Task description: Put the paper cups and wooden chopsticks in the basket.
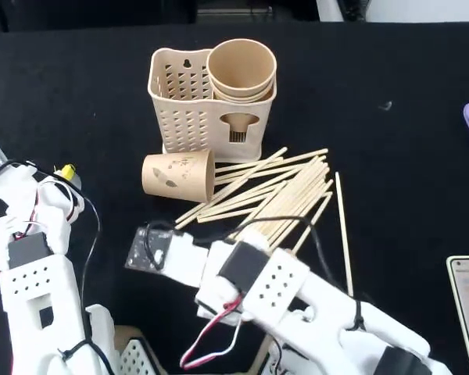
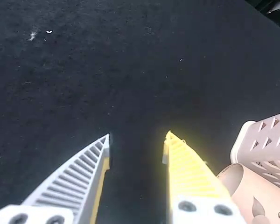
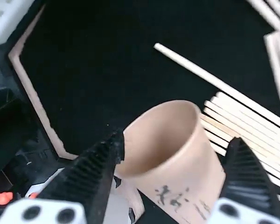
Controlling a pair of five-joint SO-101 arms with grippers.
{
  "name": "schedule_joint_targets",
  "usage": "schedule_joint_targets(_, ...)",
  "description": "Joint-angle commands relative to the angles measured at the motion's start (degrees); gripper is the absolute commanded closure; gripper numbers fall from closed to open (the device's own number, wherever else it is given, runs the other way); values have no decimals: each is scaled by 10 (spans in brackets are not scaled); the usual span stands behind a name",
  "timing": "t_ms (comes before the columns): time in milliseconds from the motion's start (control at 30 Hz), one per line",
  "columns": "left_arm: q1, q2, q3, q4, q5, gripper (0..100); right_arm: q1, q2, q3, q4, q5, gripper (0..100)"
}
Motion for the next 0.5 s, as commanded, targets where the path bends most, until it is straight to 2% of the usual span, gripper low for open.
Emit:
schedule_joint_targets(0, -6, -11, -2, -12, 5, 812, 18, -14, 22, -30, -1, 671)
schedule_joint_targets(233, -6, -11, -2, -12, 5, 812, 196, -16, 29, -21, 85, 673)
schedule_joint_targets(467, -6, -11, -2, -12, 5, 812, 322, -18, 29, -5, 169, 674)
